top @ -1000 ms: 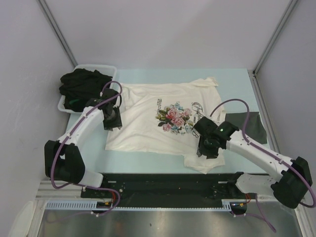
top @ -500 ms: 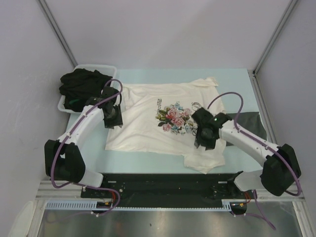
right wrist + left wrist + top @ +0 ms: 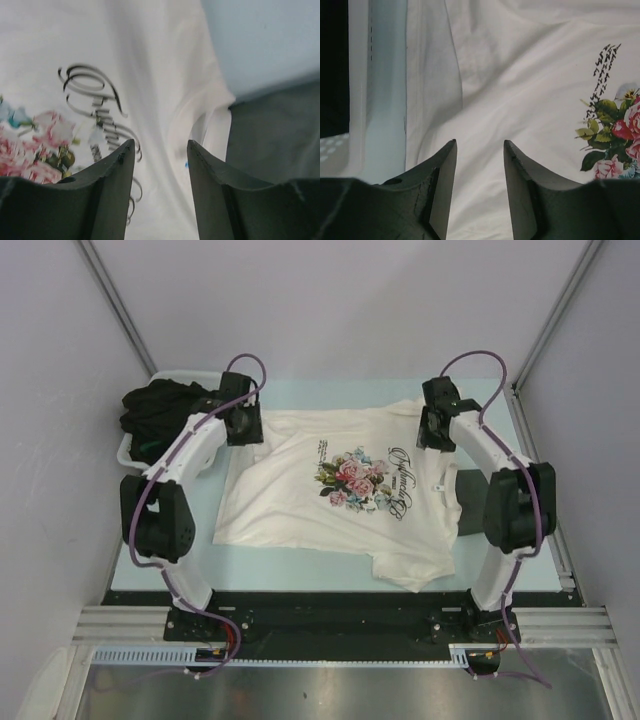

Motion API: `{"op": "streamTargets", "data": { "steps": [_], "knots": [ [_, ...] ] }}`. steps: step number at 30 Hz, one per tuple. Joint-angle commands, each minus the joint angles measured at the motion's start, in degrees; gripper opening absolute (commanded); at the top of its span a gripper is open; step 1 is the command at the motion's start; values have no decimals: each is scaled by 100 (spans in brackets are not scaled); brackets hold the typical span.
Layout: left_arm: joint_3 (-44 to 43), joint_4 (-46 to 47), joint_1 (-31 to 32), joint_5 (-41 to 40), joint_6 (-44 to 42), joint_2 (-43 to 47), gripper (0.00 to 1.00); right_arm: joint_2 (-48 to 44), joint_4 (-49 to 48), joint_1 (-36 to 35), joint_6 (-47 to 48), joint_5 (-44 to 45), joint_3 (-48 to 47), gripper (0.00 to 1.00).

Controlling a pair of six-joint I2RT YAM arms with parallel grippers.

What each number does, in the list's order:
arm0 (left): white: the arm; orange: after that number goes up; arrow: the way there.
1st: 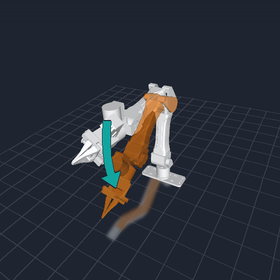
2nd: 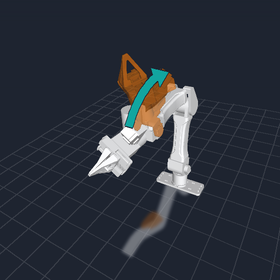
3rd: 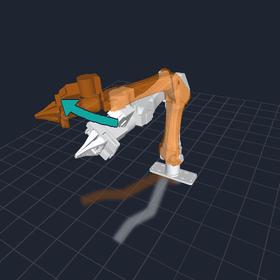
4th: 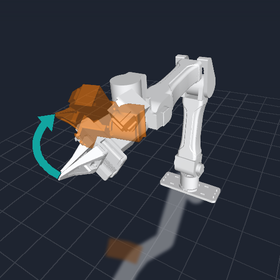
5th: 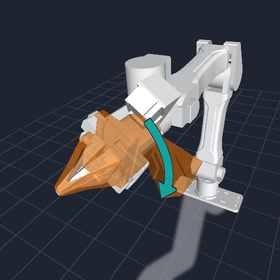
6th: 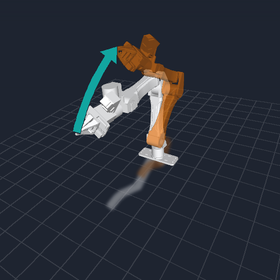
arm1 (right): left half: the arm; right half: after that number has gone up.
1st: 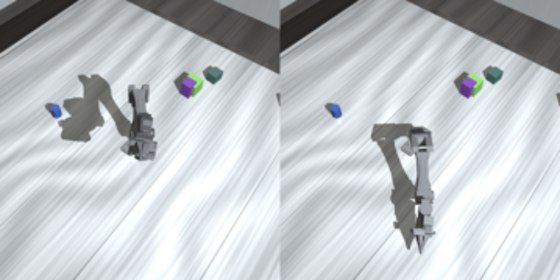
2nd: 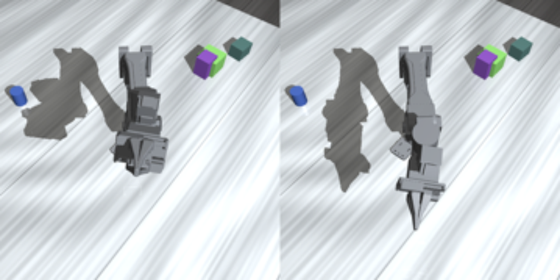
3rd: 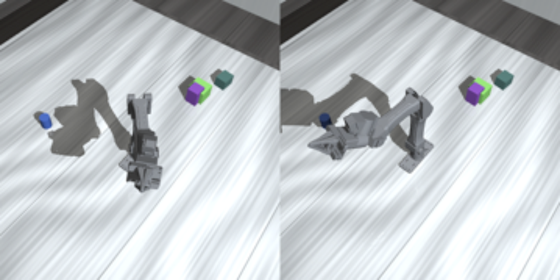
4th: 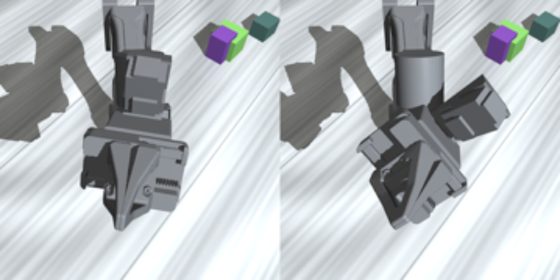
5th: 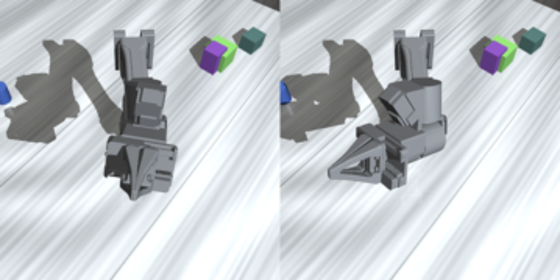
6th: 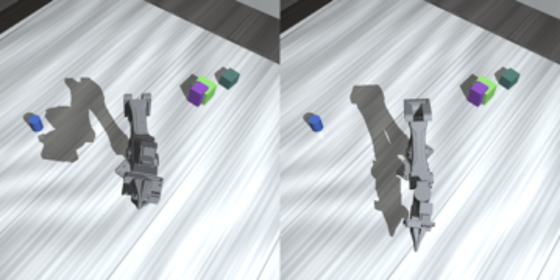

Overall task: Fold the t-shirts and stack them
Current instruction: Flatten out the tshirt

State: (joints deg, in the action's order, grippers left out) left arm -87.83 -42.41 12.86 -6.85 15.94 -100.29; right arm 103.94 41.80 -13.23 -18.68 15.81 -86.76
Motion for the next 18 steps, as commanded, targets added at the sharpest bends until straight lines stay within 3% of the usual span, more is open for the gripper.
{"op": "streamTargets", "data": {
  "steps": [1,5,11,18],
  "knots": [
    [-638,690,23,-105,-425,-622,48,1106,-471,207,996,317,-1148,51],
    [-1209,901,32,-211,-382,-1342,48,1804,-532,330,1235,361,-1878,51],
    [-2299,822,23,-351,-381,-2301,49,2270,-1060,681,1559,115,-1976,51],
    [-3606,700,-47,-528,-558,-3180,59,2876,-1139,1051,1815,-148,-2564,52]
  ]
}}
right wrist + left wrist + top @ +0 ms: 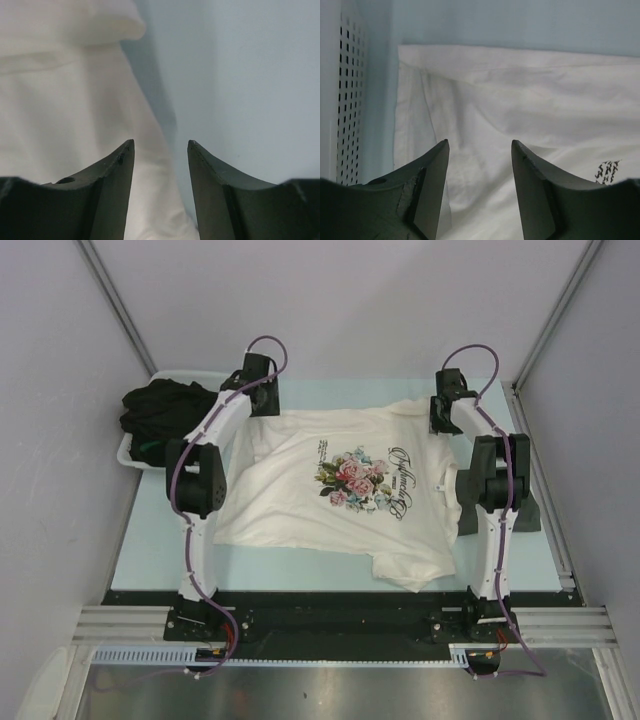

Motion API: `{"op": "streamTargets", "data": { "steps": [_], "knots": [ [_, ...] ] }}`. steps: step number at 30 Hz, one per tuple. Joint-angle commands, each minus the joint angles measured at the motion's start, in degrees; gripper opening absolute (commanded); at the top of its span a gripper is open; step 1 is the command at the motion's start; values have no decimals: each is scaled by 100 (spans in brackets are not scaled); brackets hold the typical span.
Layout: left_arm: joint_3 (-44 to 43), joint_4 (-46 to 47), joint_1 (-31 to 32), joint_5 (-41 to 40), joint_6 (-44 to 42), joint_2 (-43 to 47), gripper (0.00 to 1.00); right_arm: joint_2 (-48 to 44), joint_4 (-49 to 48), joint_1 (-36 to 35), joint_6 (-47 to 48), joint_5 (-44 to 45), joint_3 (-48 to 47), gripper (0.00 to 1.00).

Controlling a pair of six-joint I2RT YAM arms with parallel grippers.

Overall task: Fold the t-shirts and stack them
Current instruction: Flatten out the tshirt

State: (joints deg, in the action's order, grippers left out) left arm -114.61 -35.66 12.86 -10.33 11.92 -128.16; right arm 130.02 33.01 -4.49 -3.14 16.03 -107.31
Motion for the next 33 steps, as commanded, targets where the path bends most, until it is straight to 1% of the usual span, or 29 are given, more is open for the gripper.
{"op": "streamTargets", "data": {
  "steps": [1,3,8,14,18,22,26,27,33],
  "knots": [
    [-1071,-54,-64,-128,-129,-516,59,322,-226,238,261,-240,-711,52],
    [-1291,-55,-100,-110,-24,-754,61,463,-147,282,278,-390,-888,52],
    [-1450,-29,-126,-92,161,-1079,62,691,-146,387,235,-723,-1090,53],
    [-1538,-134,-179,-66,372,-1273,63,885,-120,405,-46,-1189,-1231,52],
    [-1547,-161,-275,136,609,-1352,63,1104,38,405,-117,-1383,-1485,52],
    [-1530,-117,-363,303,794,-1343,63,1158,144,414,-187,-1436,-1635,52],
    [-1530,-99,-355,356,785,-1299,63,930,118,405,-214,-1357,-1636,52],
    [-1530,-108,-355,356,785,-1282,63,912,135,553,-231,-1348,-1662,52],
    [-1512,-99,-363,453,785,-1247,63,789,232,563,-275,-1252,-1794,52]
  ]
}}
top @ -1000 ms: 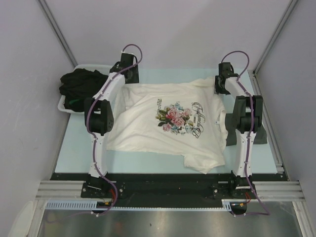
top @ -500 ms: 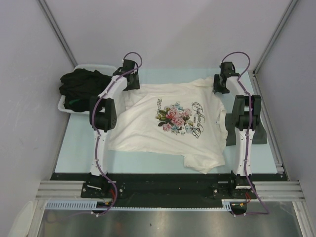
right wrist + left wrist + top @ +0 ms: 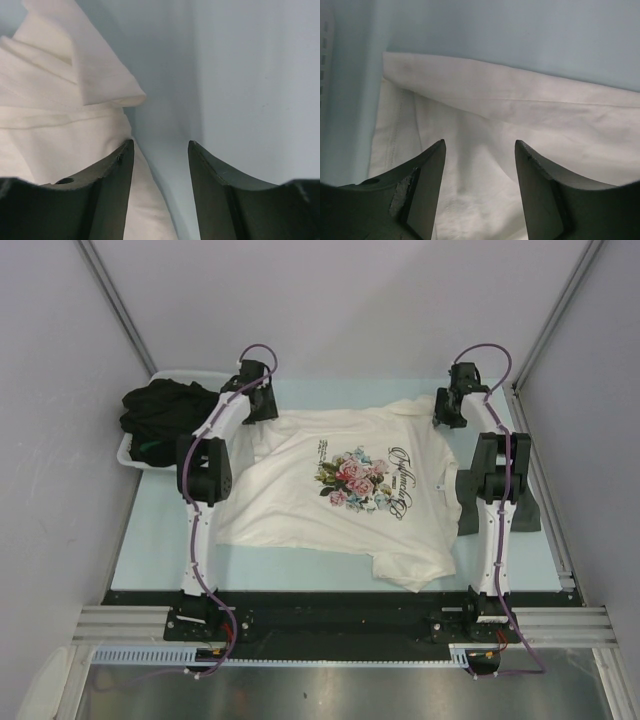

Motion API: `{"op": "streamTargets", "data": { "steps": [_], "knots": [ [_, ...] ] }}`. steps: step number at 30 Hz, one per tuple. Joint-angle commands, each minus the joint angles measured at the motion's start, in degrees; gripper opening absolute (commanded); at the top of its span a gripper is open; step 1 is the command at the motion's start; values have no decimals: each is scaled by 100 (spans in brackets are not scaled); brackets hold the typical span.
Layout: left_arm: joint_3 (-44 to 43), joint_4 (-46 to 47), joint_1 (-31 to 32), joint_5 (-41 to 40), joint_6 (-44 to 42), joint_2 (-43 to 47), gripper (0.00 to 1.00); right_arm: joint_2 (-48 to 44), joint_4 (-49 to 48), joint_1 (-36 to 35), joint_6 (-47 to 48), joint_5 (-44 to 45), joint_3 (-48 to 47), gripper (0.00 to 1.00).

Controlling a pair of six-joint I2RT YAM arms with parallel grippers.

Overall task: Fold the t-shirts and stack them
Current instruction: Flatten out the tshirt

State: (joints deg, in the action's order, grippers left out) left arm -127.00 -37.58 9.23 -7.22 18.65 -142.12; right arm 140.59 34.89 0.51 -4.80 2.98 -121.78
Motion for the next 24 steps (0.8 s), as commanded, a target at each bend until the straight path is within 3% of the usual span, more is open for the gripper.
{"op": "streamTargets", "data": {
  "steps": [1,24],
  "knots": [
    [-273,93,8,160,103,159,63,-296,44,63,-92,79,-338,52],
    [-44,102,-1,213,-55,273,63,-885,26,54,-531,-237,-233,53]
  ]
}}
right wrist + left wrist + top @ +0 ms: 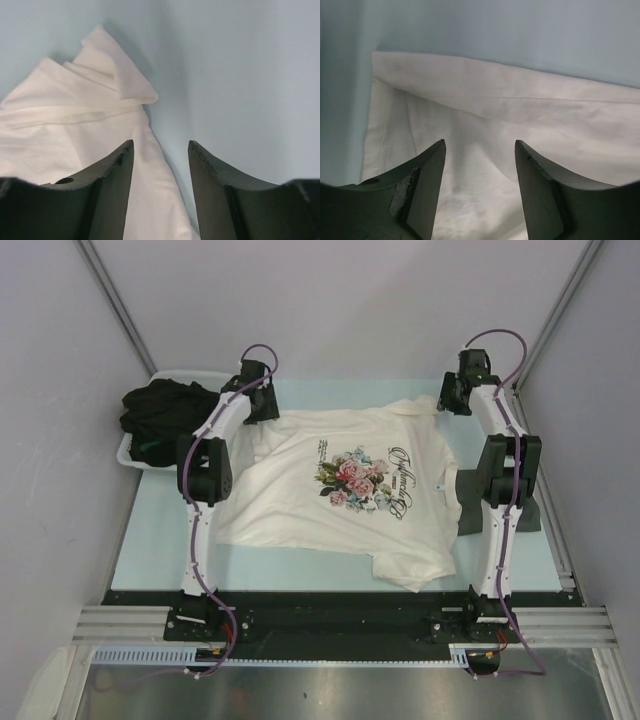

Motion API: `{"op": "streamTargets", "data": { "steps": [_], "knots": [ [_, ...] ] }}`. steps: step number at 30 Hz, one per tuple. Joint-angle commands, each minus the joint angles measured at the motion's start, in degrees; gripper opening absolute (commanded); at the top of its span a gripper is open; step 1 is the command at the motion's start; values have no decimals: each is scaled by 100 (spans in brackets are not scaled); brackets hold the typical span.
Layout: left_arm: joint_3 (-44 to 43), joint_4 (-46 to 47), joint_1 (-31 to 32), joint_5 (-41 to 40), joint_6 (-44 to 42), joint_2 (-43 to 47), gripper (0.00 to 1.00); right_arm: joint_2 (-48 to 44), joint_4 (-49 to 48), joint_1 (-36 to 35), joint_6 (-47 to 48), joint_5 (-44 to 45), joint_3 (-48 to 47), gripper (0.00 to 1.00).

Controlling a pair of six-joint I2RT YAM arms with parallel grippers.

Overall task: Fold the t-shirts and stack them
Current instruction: Flatten out the tshirt

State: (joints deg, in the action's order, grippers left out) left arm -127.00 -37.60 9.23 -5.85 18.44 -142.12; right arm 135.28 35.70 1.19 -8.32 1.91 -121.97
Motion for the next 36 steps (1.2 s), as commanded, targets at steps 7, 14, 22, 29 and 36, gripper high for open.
{"op": "streamTargets", "data": {
  "steps": [7,14,22,29,36],
  "knots": [
    [79,104,8,49,-77,352,63,-266,-177,-40,-285,-455,121,53],
    [114,122,-1,-13,-156,378,63,-90,-204,-58,-267,-552,226,52],
    [158,131,-1,-13,-112,370,63,68,-213,-66,-214,-639,288,52],
    [220,166,-1,-48,-121,405,63,314,-134,-58,-232,-710,262,52],
    [351,227,-1,-66,-112,440,63,446,-160,-66,-205,-745,288,48]
  ]
}}
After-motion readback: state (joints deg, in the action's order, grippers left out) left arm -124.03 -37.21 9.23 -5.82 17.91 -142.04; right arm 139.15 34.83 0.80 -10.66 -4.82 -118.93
